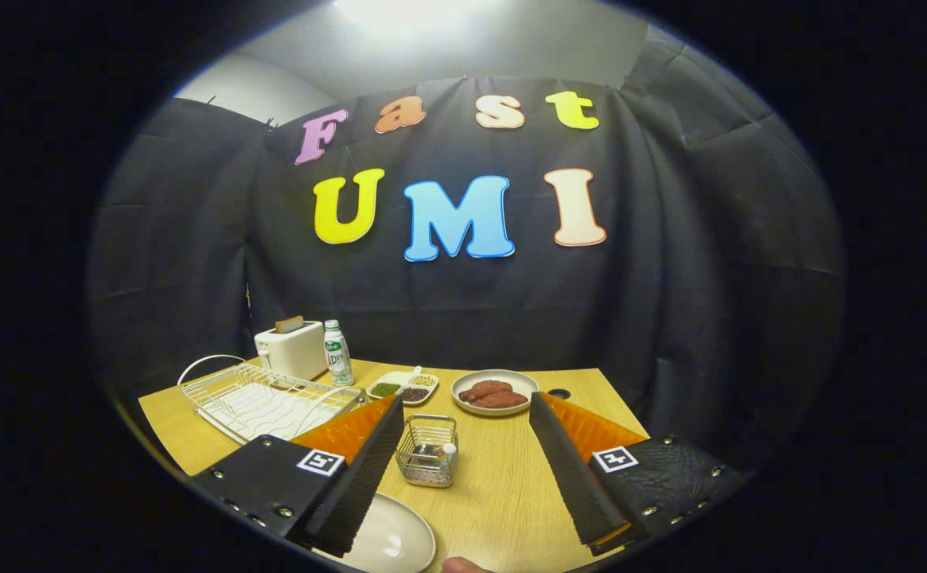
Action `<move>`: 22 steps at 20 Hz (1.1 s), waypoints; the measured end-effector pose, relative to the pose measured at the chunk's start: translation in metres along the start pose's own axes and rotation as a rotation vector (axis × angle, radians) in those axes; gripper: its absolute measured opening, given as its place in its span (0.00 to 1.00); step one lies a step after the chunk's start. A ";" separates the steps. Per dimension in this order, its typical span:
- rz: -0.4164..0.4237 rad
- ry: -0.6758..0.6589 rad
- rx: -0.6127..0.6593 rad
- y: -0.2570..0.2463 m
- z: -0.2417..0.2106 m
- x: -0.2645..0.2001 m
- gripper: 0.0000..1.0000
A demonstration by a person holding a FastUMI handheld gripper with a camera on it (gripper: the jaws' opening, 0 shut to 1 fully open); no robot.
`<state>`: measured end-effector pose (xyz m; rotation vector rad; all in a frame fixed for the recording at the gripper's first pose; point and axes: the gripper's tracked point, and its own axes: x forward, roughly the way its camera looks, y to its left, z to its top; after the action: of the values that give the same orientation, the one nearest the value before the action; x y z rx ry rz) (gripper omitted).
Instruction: Take the plate from the dish rack, then take the spoon from the basket and place it into the plate.
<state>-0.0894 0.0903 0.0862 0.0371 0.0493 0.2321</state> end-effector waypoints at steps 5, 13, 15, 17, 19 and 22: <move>-0.027 -0.033 0.009 -0.001 -0.036 0.037 0.96; -0.024 -0.054 -0.009 0.001 -0.065 0.079 0.92; -0.022 -0.041 -0.010 0.001 -0.075 0.090 0.87; 0.009 -0.020 -0.002 0.009 -0.086 0.104 0.77; 0.034 0.000 -0.004 0.013 -0.092 0.112 0.68; 0.051 -0.007 0.025 0.020 -0.090 0.112 0.22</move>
<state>0.0099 0.1385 -0.0077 0.0640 0.0441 0.2824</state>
